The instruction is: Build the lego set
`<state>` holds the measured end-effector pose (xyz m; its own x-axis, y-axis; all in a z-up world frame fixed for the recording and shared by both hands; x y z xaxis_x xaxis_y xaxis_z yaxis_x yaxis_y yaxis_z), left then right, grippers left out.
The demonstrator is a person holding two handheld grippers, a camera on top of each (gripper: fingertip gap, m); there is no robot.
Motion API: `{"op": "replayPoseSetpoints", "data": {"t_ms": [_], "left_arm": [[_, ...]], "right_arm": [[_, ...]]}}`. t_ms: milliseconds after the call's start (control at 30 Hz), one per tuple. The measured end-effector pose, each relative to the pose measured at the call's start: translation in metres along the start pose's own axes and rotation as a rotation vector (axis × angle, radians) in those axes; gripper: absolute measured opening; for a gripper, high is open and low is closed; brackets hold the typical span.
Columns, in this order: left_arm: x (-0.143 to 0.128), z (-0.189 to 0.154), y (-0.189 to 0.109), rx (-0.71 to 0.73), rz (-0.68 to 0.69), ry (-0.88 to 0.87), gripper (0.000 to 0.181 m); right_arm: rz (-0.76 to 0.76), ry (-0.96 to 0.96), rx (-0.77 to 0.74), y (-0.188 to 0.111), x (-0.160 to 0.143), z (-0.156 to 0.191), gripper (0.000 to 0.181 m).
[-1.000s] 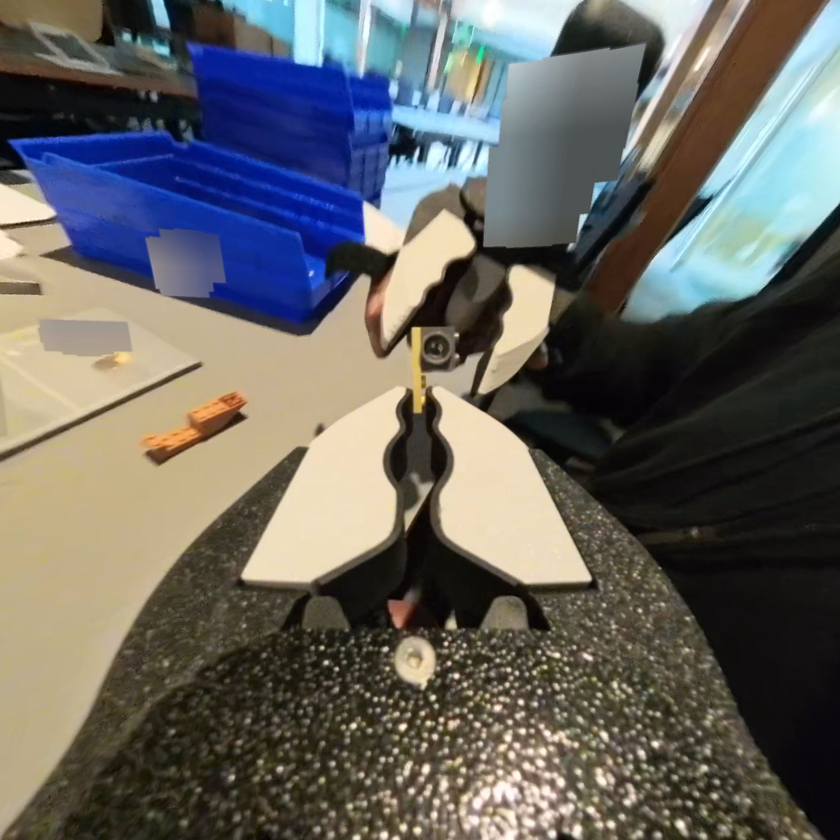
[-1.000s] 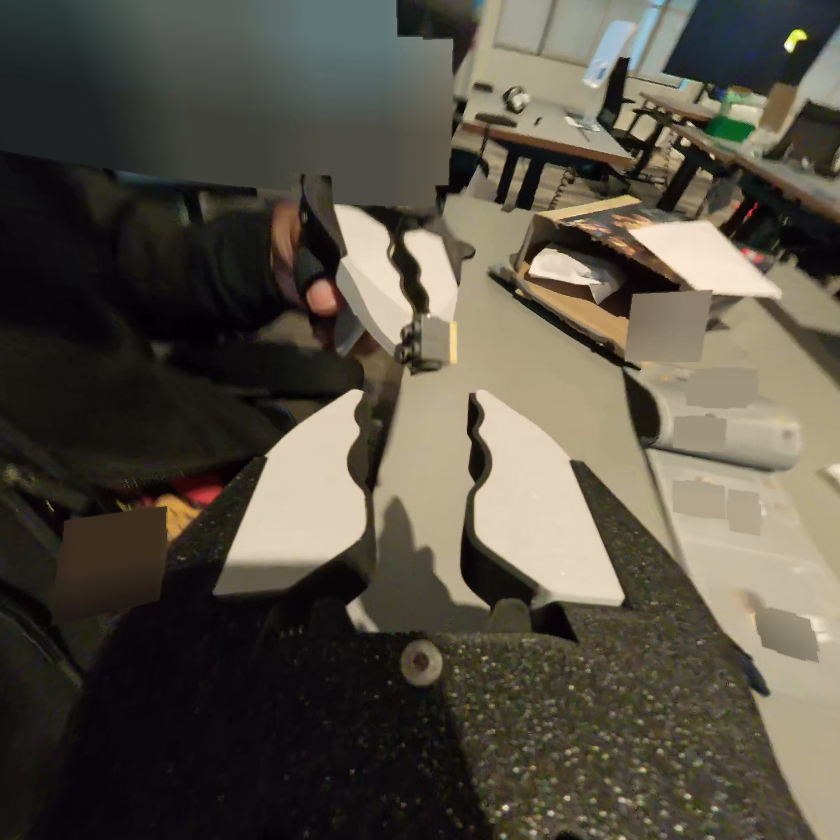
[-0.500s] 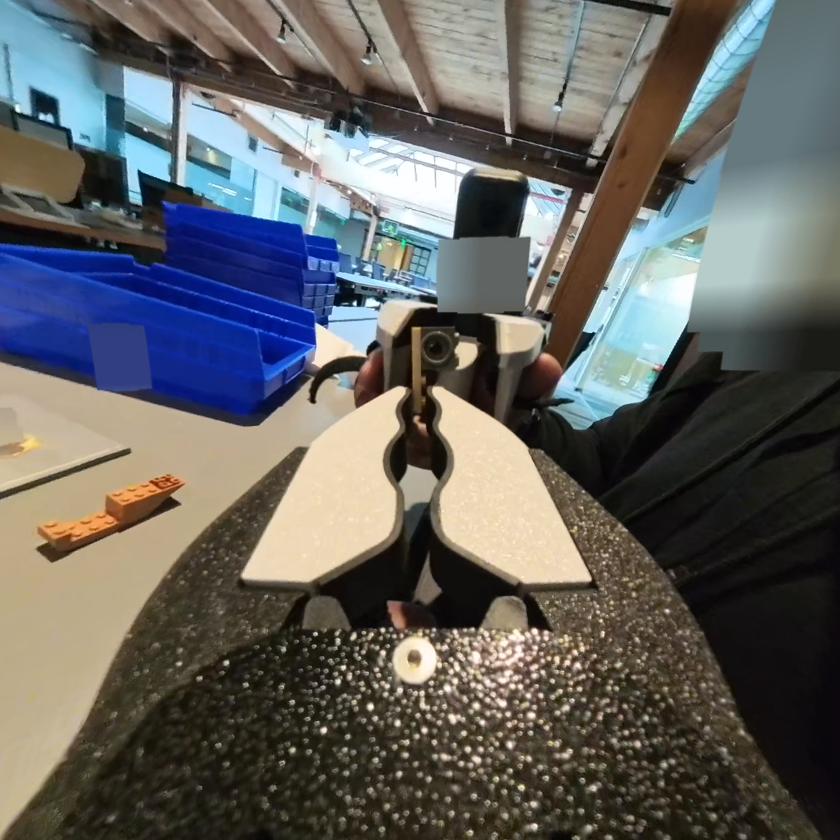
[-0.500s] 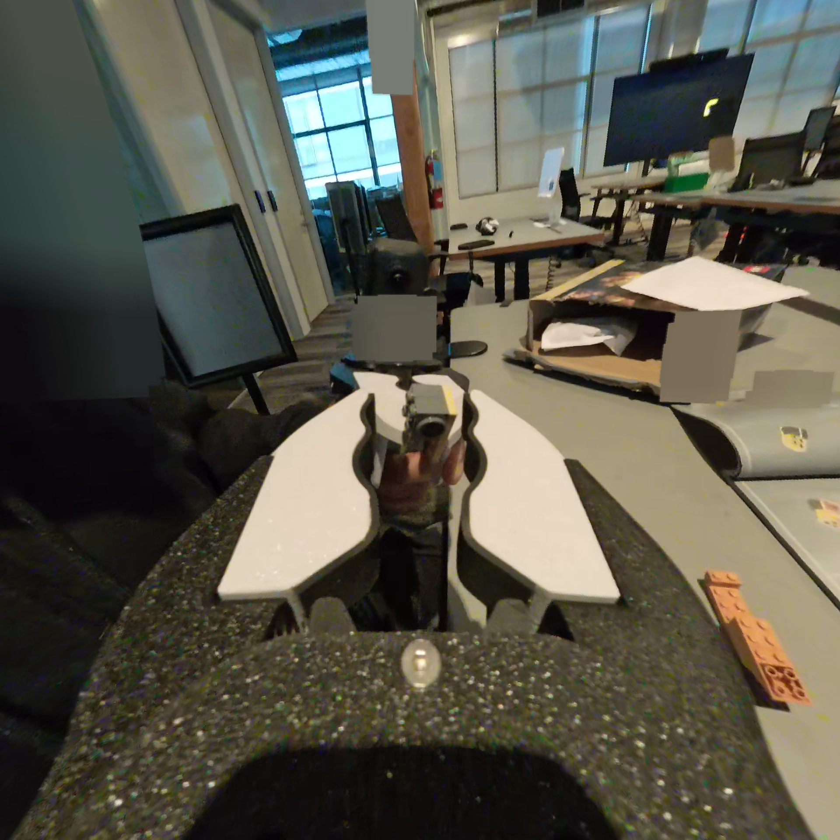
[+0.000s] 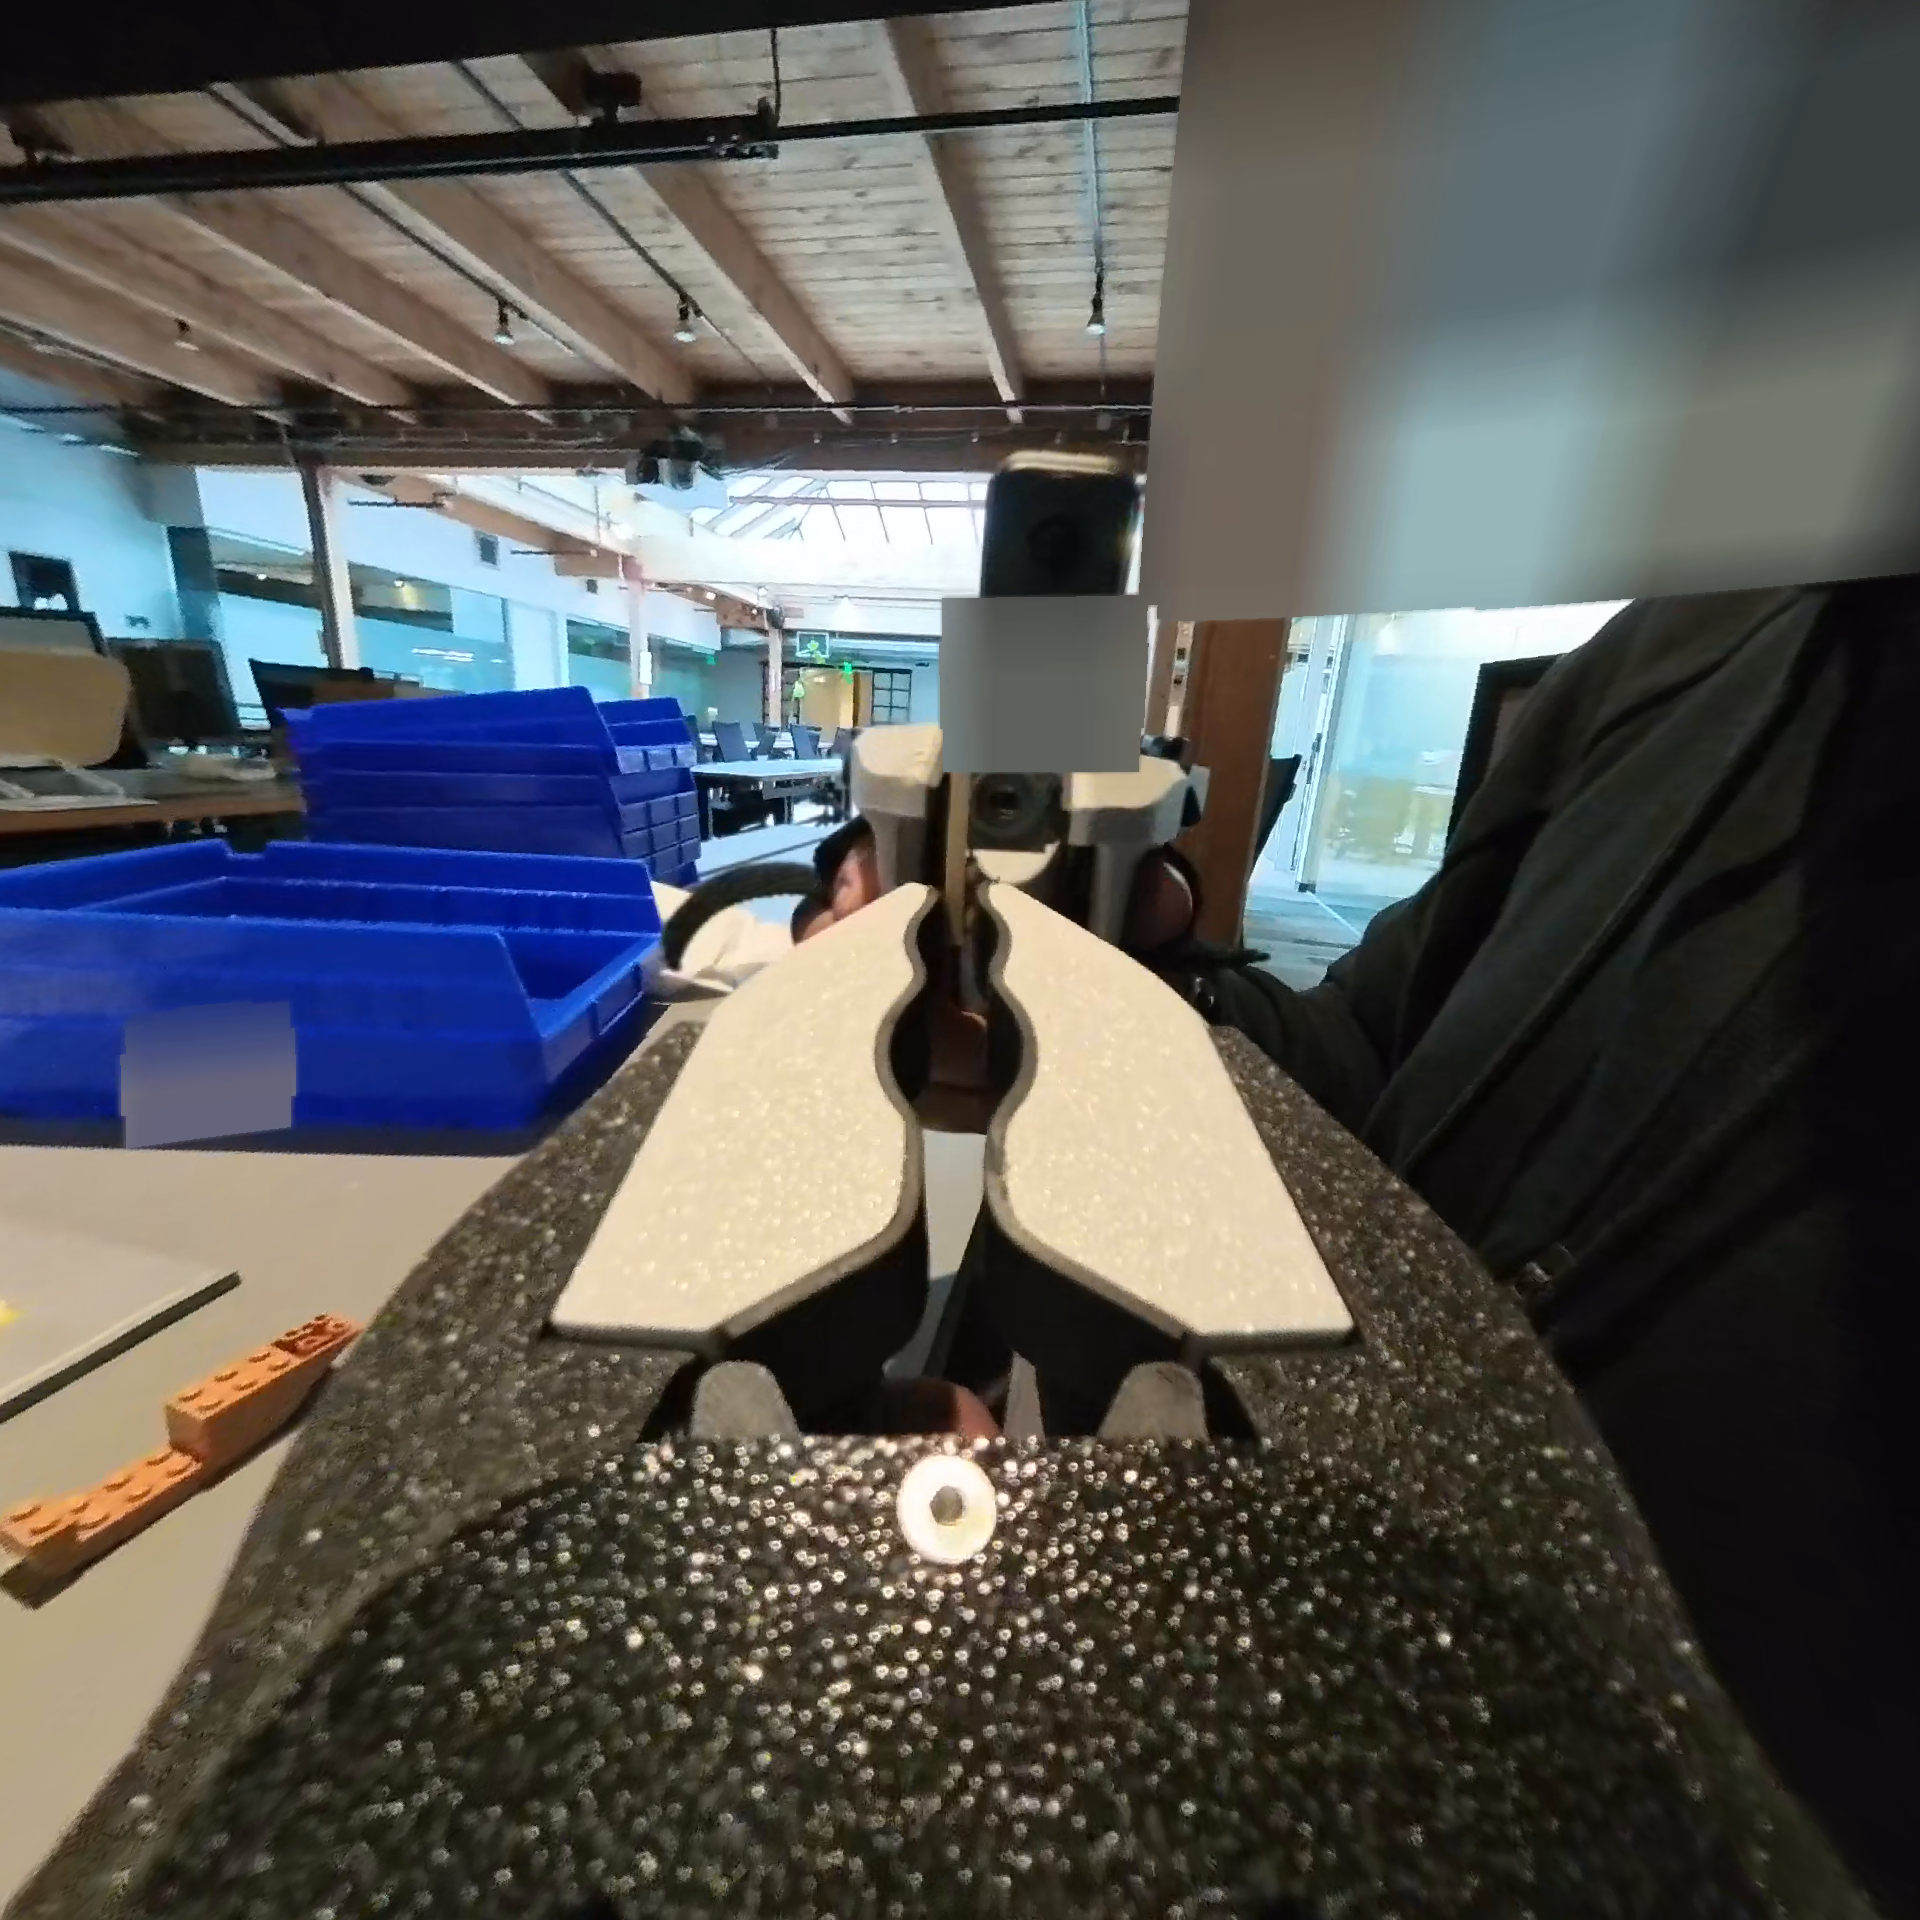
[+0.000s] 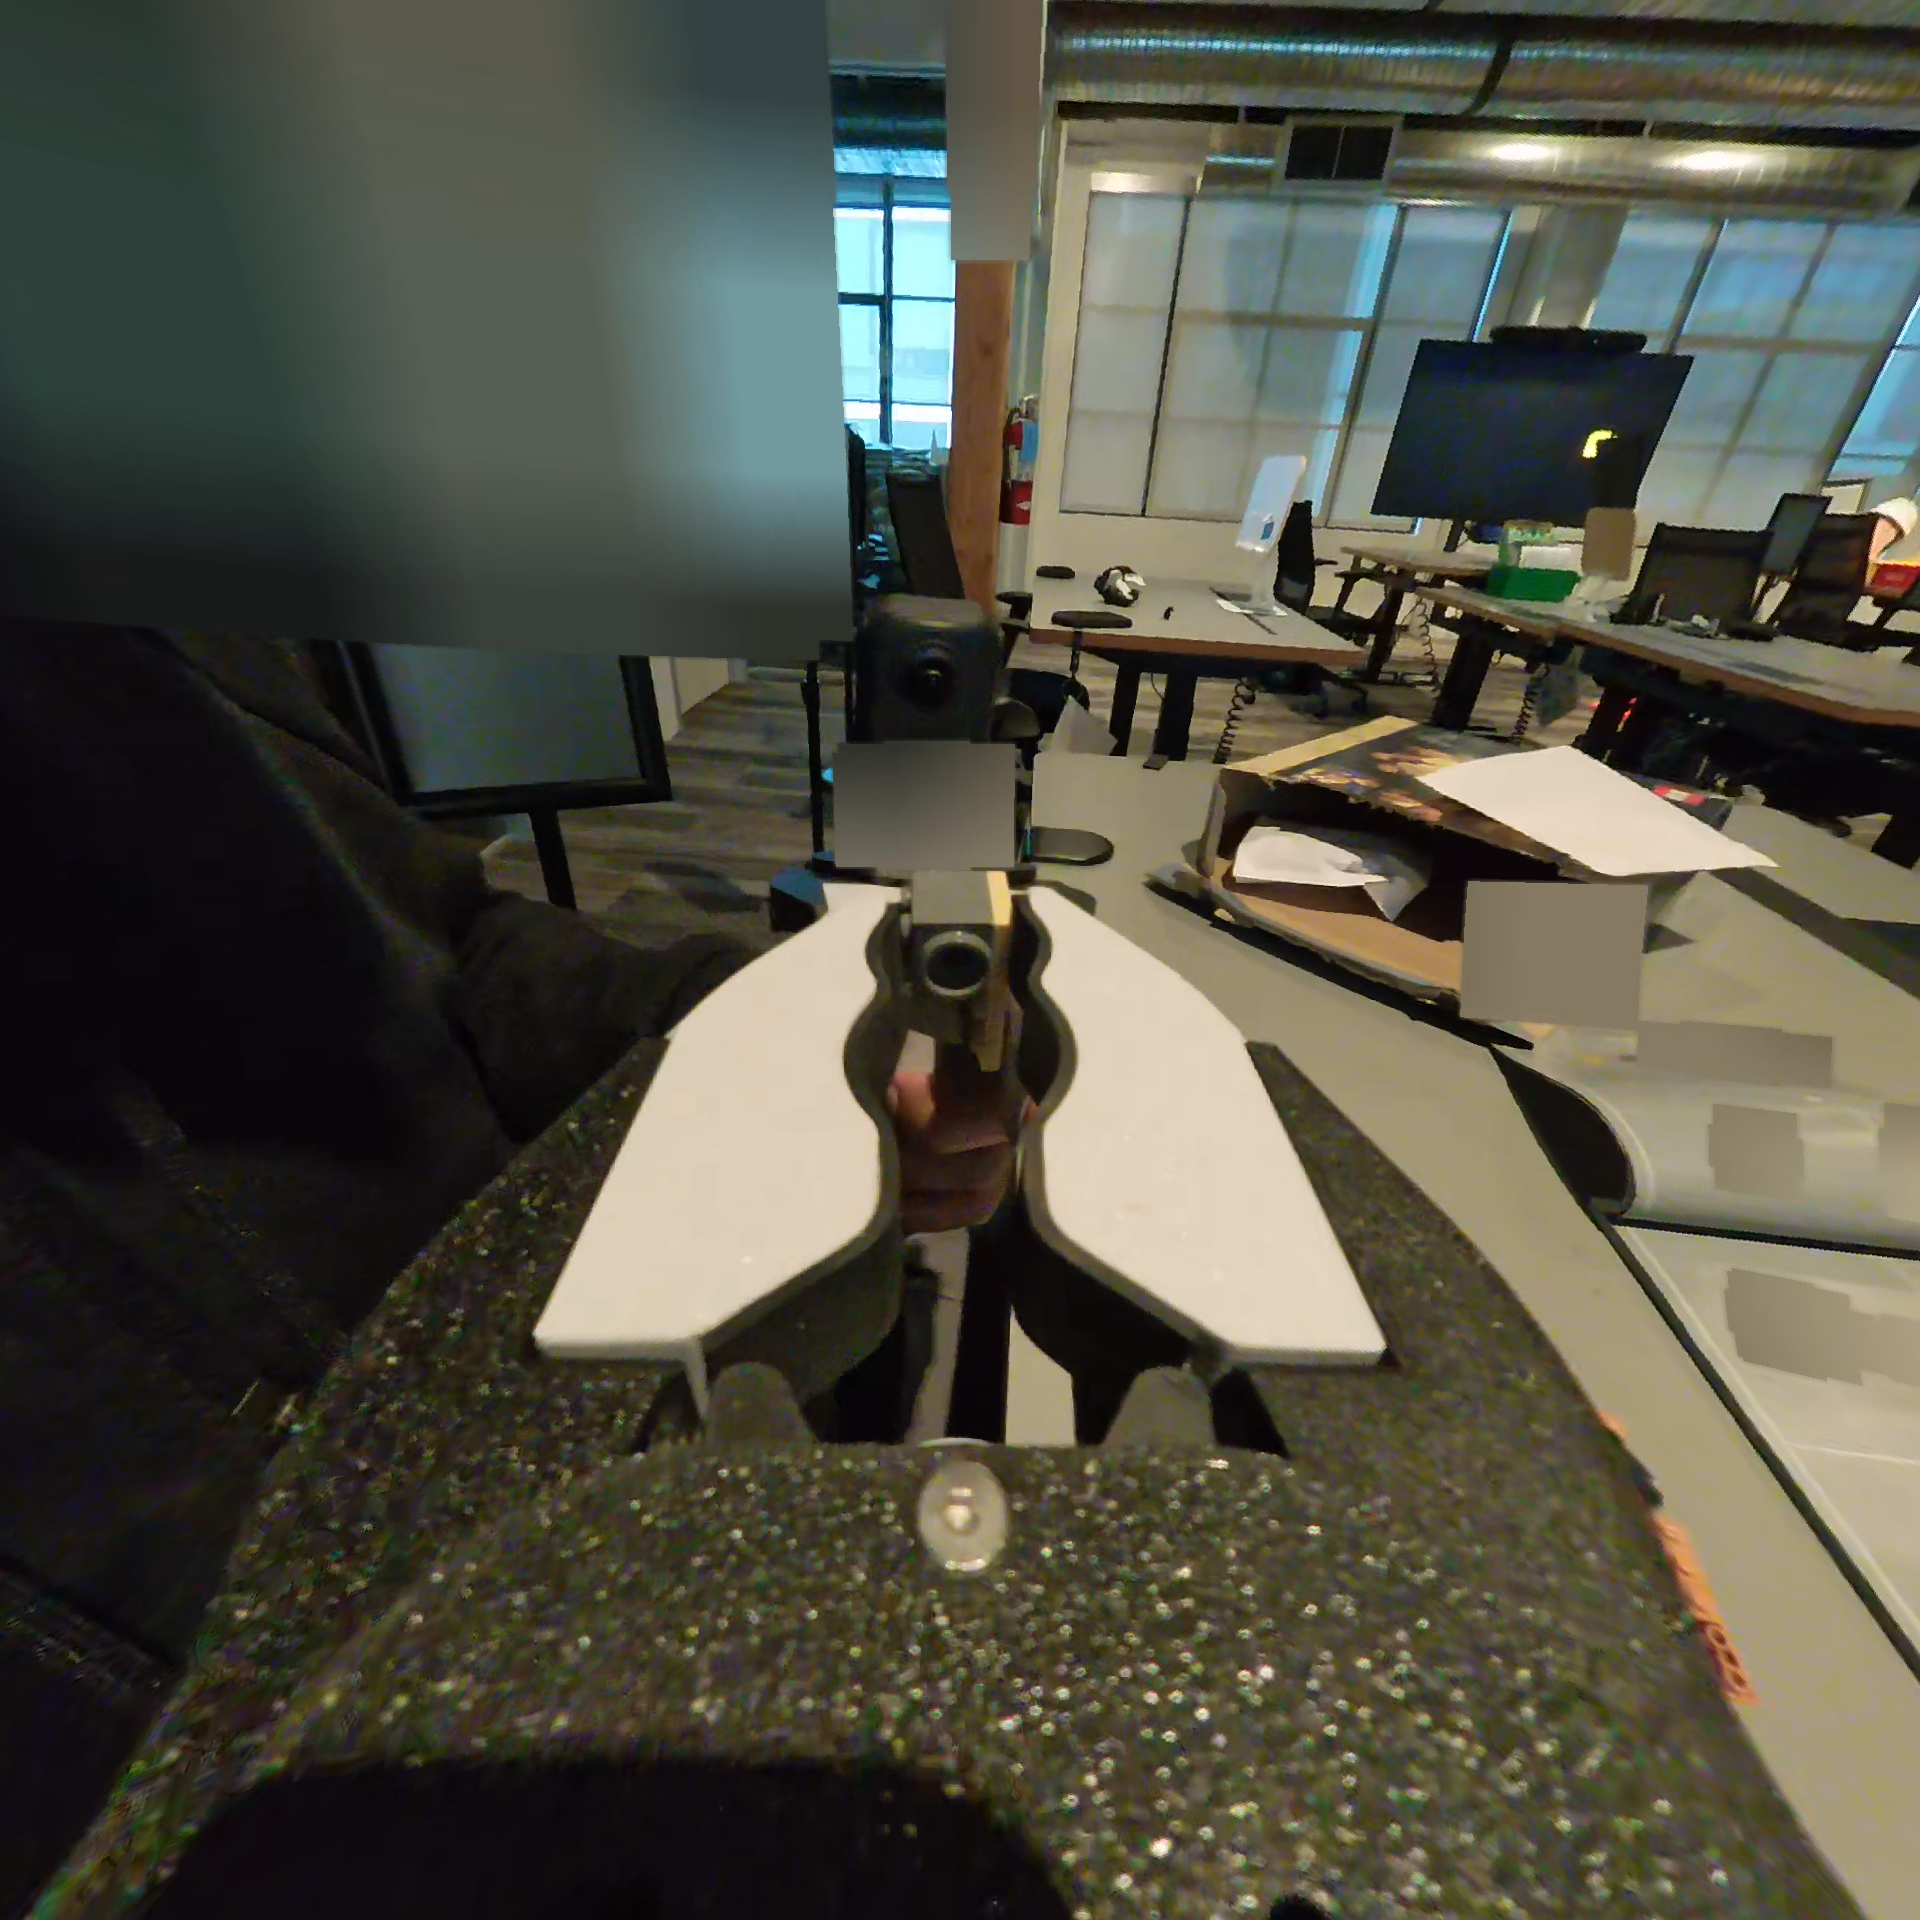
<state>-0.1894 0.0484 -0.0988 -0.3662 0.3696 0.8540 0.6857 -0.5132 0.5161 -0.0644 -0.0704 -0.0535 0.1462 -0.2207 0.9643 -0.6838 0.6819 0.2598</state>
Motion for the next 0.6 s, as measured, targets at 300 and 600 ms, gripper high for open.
{"op": "replayPoseSetpoints", "data": {"t_ms": [300, 600], "left_arm": [[-0.002, -0.002, 0.001, -0.015, 0.011, 0.050, 0.004], [-0.005, 0.020, 0.000, 0.237, 0.049, -0.280, 0.004]], "right_arm": [[0.020, -0.013, 0.032, -0.002, -0.001, 0.000, 0.018], [0.097, -0.364, -0.092, -0.023, -0.008, -0.014, 0.045]]}}
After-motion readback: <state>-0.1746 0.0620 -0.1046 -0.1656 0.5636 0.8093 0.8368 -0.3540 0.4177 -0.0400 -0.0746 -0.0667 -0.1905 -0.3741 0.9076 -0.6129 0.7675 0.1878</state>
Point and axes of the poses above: each gripper's, where its closed fingertips meet, y out along the fingers, x out of its top, z = x × y across the jaws, the point moved 10 cm from there along -y, back along the fingers, and after that the axes turned 13 degrees about -z, right-handed, at the moved point
